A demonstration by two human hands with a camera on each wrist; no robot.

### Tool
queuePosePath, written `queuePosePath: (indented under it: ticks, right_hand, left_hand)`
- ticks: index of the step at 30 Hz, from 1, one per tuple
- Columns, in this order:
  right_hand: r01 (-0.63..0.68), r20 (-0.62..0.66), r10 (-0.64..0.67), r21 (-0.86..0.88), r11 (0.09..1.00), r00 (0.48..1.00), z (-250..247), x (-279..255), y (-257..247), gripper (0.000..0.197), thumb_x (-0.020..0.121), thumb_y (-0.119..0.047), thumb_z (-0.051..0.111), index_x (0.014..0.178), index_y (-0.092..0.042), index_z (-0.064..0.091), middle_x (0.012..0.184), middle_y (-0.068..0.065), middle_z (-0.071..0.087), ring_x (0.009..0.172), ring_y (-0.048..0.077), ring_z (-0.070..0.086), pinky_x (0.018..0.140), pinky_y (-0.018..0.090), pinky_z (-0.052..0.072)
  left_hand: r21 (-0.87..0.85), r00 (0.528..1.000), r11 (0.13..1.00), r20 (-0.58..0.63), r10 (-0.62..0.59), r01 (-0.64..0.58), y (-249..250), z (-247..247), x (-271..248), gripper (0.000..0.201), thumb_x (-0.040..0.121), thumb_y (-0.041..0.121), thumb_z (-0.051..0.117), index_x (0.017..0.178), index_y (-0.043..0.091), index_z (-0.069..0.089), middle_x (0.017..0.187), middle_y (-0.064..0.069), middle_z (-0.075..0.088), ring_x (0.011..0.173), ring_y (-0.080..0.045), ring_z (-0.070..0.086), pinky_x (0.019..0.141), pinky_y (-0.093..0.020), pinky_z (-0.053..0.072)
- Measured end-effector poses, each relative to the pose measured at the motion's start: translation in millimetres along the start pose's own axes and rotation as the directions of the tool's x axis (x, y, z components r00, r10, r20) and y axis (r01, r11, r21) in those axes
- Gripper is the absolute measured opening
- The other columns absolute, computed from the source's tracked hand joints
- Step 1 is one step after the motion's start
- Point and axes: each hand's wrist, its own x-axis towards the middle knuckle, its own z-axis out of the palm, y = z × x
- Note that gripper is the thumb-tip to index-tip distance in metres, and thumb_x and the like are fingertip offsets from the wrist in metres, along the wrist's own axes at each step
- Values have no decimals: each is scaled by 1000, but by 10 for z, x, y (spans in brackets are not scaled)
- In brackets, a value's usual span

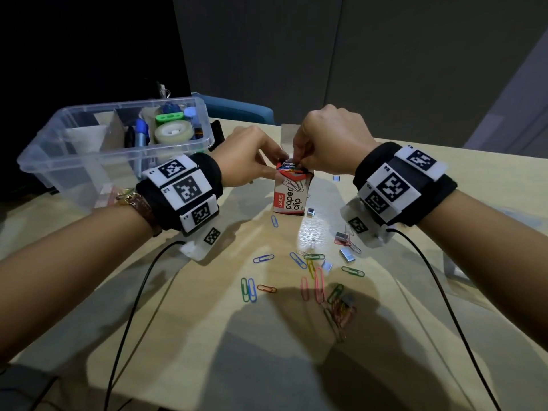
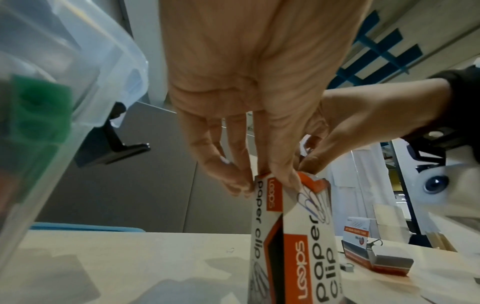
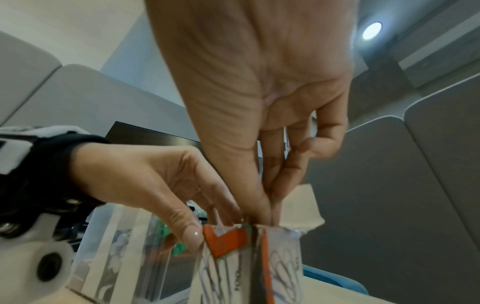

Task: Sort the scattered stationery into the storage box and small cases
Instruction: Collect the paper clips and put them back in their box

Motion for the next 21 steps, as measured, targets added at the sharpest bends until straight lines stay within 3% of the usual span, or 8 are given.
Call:
queuePosePath:
  ticks: [2,5,11,14,17,19,21]
  right_hand:
    - [12,25,-11,-34,999,1000,-29,-7,-2,5,86,-28,70,91,-28,72,91,-5,67,85,17,62,65,29,43]
    - [47,46,-44,-74,996,998,-18,0,-29,10,88,-29,69,97,-29,72,99,-2,66,86,19,59,65,30,40]
    - [87,92,-80,-70,994,993,-33,7,-10,15,89,-37,67,103,-36,73,107,-3,65,92,20,59,64,31,39]
    - [47,-25,-47,32,998,999,-69,-48,84,14,87,-38,69,101,-37,73,105,-7,66,94,18,59,68,31,42]
    - [44,-186,-14,162,986,983,-129,-216,225,12,85,-37,72,95,-31,75,87,-13,61,72,5,52,67,27,41]
    - [68,-73,-53,222,973,996,-126,-374,306,12,81,-35,77,90,-28,76,78,-17,62,63,0,51,68,26,46]
    - [107,214,-160,242,964,964,-23,-556,323,19,72,-38,83,88,-31,76,70,-18,65,62,-3,57,69,13,46]
  left_hand:
    - [32,1000,999,-14,7,-7,-19,12,22,42,75,28,79,116,17,71,104,4,72,86,-11,68,63,-25,56]
    - [46,1000,999,-18,3,-2,-42,15,29,42,74,28,80,113,16,71,102,1,72,89,-12,67,67,-29,58]
    - [37,999,999,-37,-13,15,-36,14,-1,43,74,29,79,114,15,70,104,-1,72,88,-12,67,63,-26,58]
    - [122,993,992,-121,1,14,42,-2,-43,45,71,36,80,110,16,71,102,0,72,83,-13,67,70,-31,56]
    - [176,956,983,-272,107,-60,143,3,-193,25,75,40,78,90,20,74,85,5,69,74,-11,62,72,-37,55]
    - [147,980,977,-105,171,-155,187,60,-319,19,76,38,78,83,21,75,78,8,69,70,-8,62,70,-39,55]
    - [93,968,977,177,176,-194,246,180,-454,27,70,42,81,87,21,77,76,9,70,68,-6,63,70,-31,53]
